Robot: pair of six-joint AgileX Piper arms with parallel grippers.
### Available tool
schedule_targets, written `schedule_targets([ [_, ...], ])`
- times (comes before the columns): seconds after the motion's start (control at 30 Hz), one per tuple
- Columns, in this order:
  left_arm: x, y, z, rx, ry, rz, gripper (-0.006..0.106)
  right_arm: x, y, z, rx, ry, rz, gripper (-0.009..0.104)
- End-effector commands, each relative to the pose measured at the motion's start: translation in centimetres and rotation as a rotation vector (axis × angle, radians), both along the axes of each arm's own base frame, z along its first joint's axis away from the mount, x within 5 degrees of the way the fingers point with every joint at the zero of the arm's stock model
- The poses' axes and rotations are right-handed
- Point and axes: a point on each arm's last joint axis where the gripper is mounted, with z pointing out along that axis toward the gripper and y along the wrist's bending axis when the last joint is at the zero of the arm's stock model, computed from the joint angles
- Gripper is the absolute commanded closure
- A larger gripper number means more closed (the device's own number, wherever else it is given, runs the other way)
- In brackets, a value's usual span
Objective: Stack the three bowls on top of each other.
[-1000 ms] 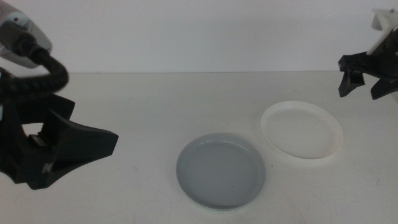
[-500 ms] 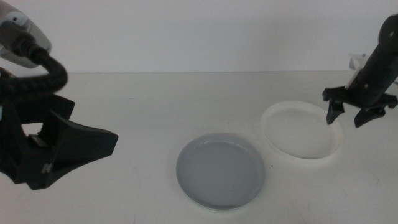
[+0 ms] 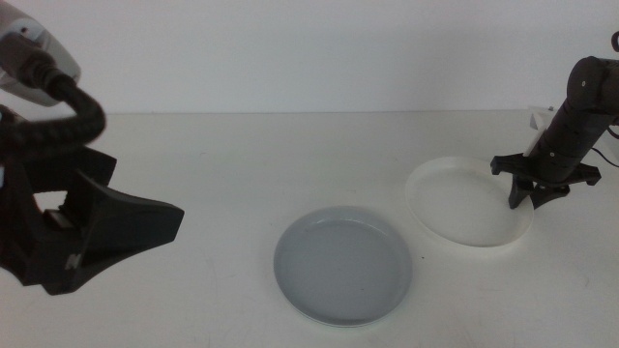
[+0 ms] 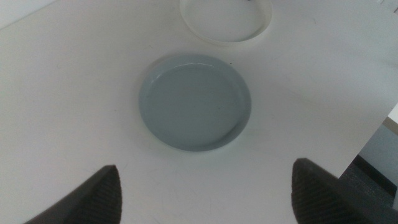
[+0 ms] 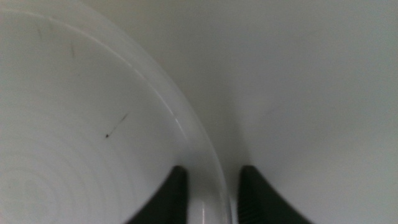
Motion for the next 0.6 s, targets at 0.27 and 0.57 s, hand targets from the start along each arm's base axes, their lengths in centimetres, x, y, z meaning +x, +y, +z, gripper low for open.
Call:
schedule_targets([
  [0.27, -0.1, -0.1, 1.3, -0.067, -0.058, 0.012, -0.004, -1.4, -0.5, 8.0, -0.030, -0.187, 0.001, 0.096],
  [0.57, -0.1, -0.1, 1.3, -0.067, -0.058, 0.012, -0.004, -8.7, 0.2, 15.4, 0.028, -0.376, -0.052, 0.096],
])
